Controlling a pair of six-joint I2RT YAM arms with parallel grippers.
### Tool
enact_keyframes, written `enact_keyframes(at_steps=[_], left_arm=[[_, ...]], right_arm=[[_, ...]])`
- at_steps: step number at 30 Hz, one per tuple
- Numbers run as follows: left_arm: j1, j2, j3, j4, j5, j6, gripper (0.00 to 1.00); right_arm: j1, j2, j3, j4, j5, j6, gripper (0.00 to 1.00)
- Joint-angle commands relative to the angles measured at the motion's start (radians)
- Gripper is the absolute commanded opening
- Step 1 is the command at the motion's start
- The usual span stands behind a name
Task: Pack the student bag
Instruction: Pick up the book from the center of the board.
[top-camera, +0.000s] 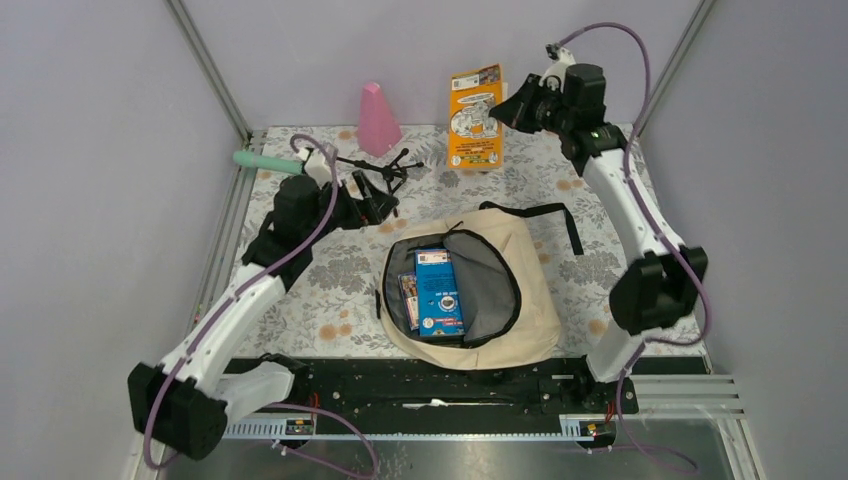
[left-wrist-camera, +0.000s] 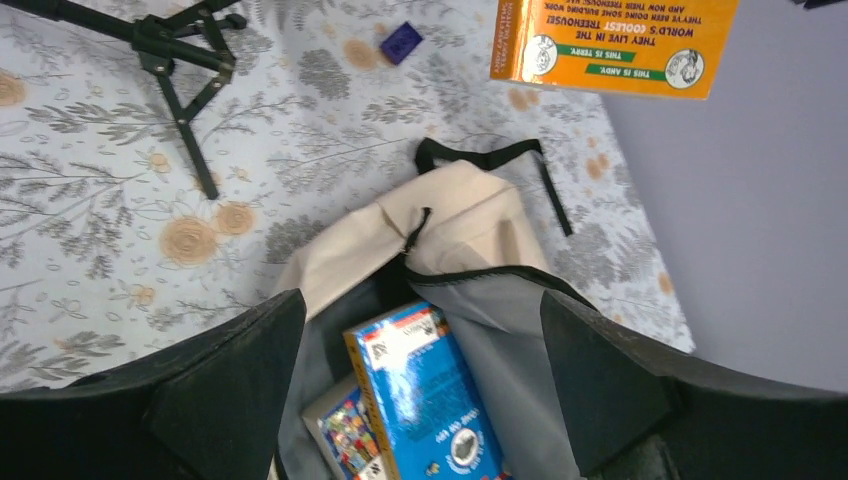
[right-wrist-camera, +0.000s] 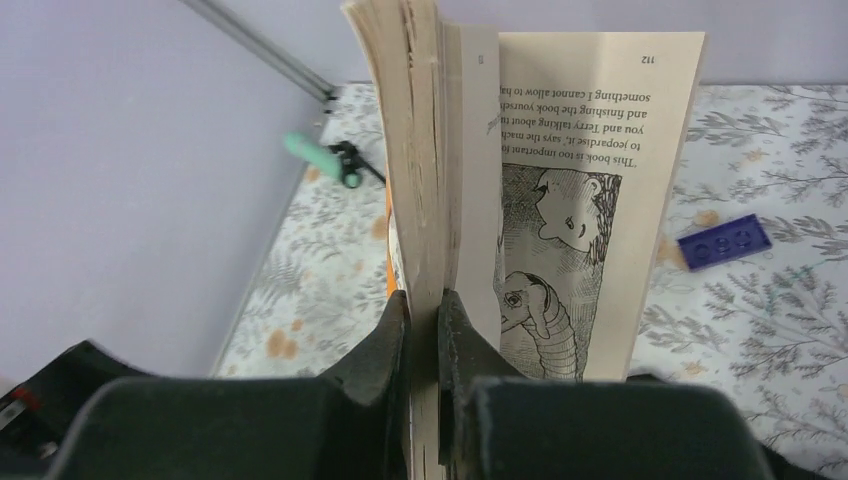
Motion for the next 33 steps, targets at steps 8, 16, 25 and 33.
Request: enact_keyframes(at_steps=[8, 16, 25, 33], left_arm=[[-0.052, -0.273, -0.215, 0.218, 0.199, -0.229, 0.91], [-0.054, -0.255, -0.330, 0.335, 0.247, -0.296, 0.91], [-0.055, -0.365, -0.412, 0.296, 0.117, -0.331, 0.91], [-0.056, -0.336, -0.432, 0.448, 0.240, -0.456, 0.91]], right_arm=[[0.092, -0.469, -0.543, 0.364, -0.265, 0.268, 0.00], [0.291, -0.549, -0.767, 0.581, -0.243, 0.381, 0.00], [0.317, -0.535, -0.864, 0.797, -0.295, 0.529, 0.00], [0.327, -0.538, -0.903, 0.895, -0.321, 0.583, 0.00]])
